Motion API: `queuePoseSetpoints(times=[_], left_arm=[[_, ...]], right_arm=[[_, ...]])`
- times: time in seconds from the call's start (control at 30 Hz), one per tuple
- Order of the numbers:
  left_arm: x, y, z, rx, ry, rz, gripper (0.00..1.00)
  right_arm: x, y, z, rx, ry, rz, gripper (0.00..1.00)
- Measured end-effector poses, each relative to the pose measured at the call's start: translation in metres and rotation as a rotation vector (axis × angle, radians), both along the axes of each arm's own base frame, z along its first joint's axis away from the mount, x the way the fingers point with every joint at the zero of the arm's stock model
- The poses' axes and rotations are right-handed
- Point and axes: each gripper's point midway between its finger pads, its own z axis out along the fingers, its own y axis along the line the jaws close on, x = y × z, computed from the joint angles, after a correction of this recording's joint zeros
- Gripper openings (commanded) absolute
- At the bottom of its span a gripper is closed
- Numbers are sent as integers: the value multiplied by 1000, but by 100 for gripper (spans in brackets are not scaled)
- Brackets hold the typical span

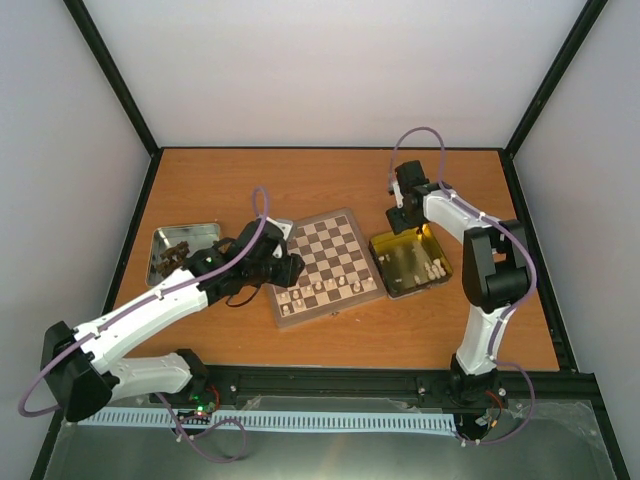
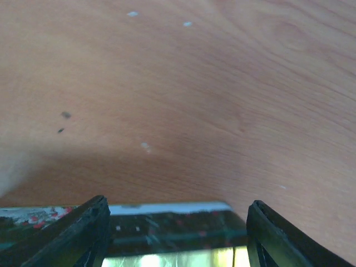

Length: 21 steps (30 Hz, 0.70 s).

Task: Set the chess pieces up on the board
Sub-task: Adjust the storage box at the center of the board.

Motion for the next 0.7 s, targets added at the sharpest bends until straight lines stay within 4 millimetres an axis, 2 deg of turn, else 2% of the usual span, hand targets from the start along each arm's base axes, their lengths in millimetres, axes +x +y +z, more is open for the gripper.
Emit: queuePoseSetpoints(times=[0.17, 0.3, 0.4, 0.53, 0.7], left_arm=[[0, 2, -1, 7, -7, 1, 53], [1, 3, -1, 13, -12, 7, 54], [1, 4, -1, 15, -14, 10, 53], [2, 4, -1, 16, -15, 10, 53], [2, 4, -3, 21, -12, 9, 53]], right_arm=[[-5, 11, -10, -26, 71, 206, 68], [3, 15, -8, -43, 72, 292, 67], [7, 14, -3, -30, 65, 331, 66], [6, 4, 3, 12, 70, 351, 67], [-8, 4, 28, 81, 28, 434, 68]])
